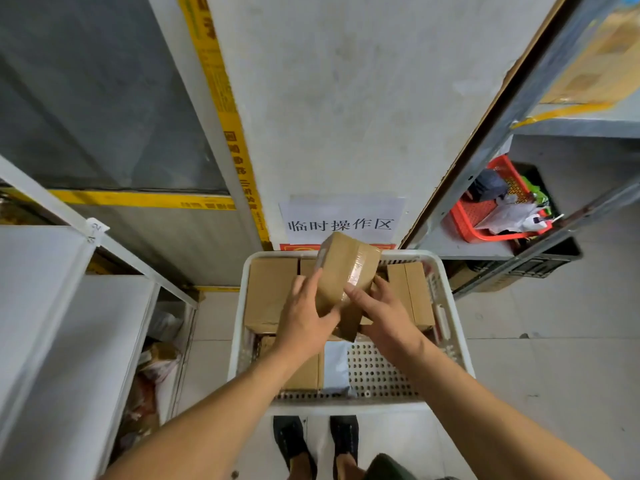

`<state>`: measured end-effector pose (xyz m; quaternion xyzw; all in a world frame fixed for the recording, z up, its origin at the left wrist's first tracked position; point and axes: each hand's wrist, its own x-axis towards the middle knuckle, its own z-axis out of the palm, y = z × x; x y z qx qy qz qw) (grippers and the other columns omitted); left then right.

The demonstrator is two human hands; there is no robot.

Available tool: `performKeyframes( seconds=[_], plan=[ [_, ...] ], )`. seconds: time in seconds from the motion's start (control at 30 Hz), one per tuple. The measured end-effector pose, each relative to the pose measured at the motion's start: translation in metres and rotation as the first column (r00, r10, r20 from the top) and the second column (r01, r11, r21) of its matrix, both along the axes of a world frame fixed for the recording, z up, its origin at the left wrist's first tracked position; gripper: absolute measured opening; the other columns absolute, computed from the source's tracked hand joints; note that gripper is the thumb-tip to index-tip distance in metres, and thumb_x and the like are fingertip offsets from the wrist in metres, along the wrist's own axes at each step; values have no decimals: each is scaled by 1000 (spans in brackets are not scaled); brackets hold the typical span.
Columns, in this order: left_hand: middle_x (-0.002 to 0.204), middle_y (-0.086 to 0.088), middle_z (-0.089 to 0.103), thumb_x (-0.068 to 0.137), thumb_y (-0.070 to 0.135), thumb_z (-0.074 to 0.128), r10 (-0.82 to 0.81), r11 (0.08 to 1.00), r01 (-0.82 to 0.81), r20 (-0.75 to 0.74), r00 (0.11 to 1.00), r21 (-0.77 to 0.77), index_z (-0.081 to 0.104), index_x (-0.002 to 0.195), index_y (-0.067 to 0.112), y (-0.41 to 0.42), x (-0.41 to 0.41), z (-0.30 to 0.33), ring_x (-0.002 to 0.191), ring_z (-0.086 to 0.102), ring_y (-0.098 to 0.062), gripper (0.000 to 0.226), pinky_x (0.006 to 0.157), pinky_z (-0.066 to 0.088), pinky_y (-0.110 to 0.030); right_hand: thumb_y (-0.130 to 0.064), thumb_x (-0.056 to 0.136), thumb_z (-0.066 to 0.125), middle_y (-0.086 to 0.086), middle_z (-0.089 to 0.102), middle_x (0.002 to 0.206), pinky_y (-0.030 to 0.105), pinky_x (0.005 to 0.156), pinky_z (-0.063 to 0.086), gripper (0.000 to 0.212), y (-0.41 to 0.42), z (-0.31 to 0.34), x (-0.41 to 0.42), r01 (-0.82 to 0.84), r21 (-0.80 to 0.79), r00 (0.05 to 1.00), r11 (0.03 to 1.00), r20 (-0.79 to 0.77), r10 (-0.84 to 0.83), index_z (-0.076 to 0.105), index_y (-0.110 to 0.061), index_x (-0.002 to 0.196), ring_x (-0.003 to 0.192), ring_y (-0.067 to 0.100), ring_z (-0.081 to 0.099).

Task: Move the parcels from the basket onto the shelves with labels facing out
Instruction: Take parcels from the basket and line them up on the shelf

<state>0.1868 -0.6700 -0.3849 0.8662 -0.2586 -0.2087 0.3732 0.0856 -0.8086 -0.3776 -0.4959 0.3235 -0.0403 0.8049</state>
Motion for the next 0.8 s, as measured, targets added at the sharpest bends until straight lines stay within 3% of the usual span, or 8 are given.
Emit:
performKeyframes(
  seconds=[0.13,0.23,0.3,0.4,0.5,0.57,0.67,0.8],
  plan=[
    [148,14,53,104,18,56,-120,985,122,28,992,-121,46,156,32,17,-8,18,127,52,-4,55,111,45,-31,-46,75,96,11,68,137,63,104,54,95,-4,-8,12,46,-12,998,999,-50,-46,45,-13,148,126,33,68],
    [143,29,59,105,10,52,-152,978,135,-99,983,-162,26,164,40,26,-12,28,97,64,5,70,92,49,-20,-41,72,99,17,69,136,60,102,56,101,-2,-16,14,82,30,993,996,-89,-79,42,-9,149,122,37,70],
    [146,30,56,108,9,50,-152,970,109,-195,969,-217,14,166,38,29,-4,28,108,64,11,74,88,47,-12,-43,66,102,17,69,134,58,98,59,111,-3,-18,13,96,20,987,995,-135,-92,38,-9,150,117,34,73],
    [150,20,51,108,20,57,-46,958,-49,-322,946,-282,22,164,41,35,17,33,120,62,7,69,84,52,-10,-37,79,93,17,71,132,56,101,58,88,-1,-16,8,38,68,993,997,-113,-30,44,-9,147,118,35,72],
    [157,13,43,98,54,66,92,985,-129,-281,955,-118,31,160,40,48,46,26,138,48,-6,73,110,48,-36,-40,84,86,17,70,136,58,111,50,76,-3,-13,5,-18,149,995,989,-92,32,54,-10,146,128,36,66],
    [154,17,46,78,78,74,88,992,-122,-511,855,-34,33,159,38,60,61,16,140,48,-14,99,118,41,-51,-43,81,87,18,67,139,59,115,46,79,-1,-5,7,-48,192,996,980,-58,60,57,-10,146,132,39,62],
    [136,2,70,67,72,88,0,969,-200,-804,594,-148,40,156,31,77,70,3,128,65,-27,110,115,43,-59,-40,85,78,20,69,136,53,105,55,67,0,15,14,-131,155,987,979,-69,143,60,-8,140,124,37,68],
    [131,-9,72,60,67,93,-61,906,-307,-806,589,-293,53,146,22,85,90,17,128,64,-36,105,111,47,-61,-48,66,93,20,76,119,39,82,64,78,-6,44,31,-366,64,925,928,-85,370,67,-6,126,99,31,76]
  ],
)
